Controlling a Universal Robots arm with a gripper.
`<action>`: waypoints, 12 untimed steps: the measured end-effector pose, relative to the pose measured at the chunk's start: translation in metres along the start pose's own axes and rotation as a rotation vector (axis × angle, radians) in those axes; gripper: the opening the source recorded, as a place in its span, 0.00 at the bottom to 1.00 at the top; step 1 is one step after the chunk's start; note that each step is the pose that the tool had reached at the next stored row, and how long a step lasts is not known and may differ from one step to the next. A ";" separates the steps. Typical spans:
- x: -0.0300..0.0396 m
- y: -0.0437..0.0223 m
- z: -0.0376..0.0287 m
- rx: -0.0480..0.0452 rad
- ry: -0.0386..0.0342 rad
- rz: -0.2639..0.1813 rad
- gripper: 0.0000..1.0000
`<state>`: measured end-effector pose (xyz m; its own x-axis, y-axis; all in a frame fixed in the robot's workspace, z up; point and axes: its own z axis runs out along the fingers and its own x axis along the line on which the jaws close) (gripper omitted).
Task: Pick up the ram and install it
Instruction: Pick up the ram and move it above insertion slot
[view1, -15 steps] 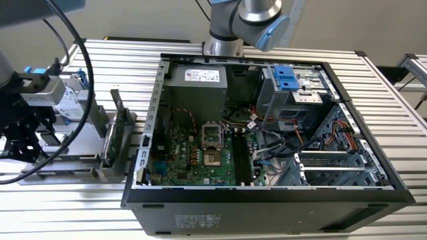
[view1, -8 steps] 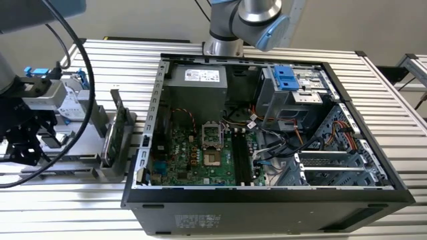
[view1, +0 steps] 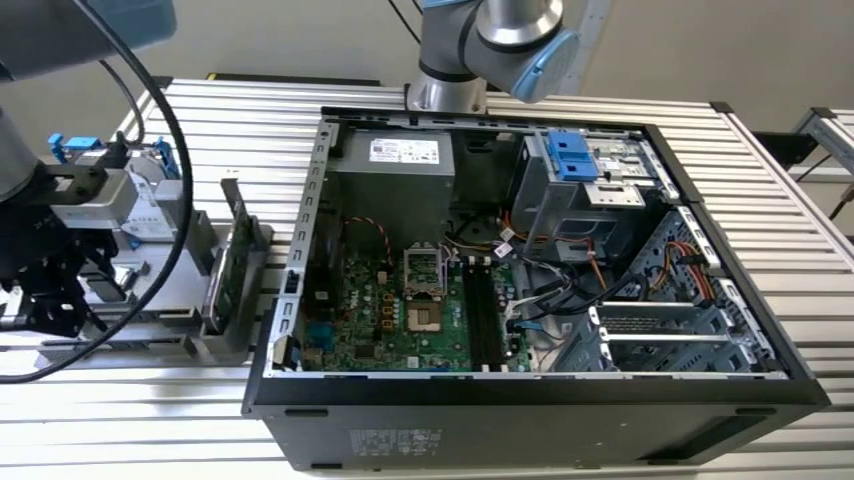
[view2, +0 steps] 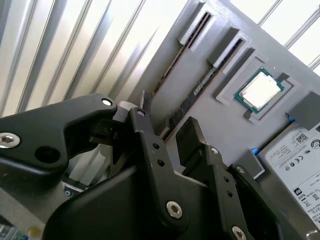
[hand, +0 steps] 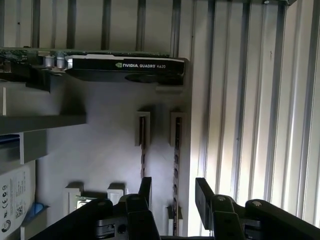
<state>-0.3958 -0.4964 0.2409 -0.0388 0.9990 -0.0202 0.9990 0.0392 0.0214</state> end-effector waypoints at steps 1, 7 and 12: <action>-0.0002 0.0000 0.0010 -0.0001 0.0001 0.000 1.00; -0.0036 -0.0003 0.0065 0.0000 -0.0001 0.000 1.00; -0.0041 -0.0009 0.0115 -0.0001 0.0001 0.000 1.00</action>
<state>-0.3962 -0.5008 0.2294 -0.0388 0.9990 -0.0201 0.9990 0.0392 0.0215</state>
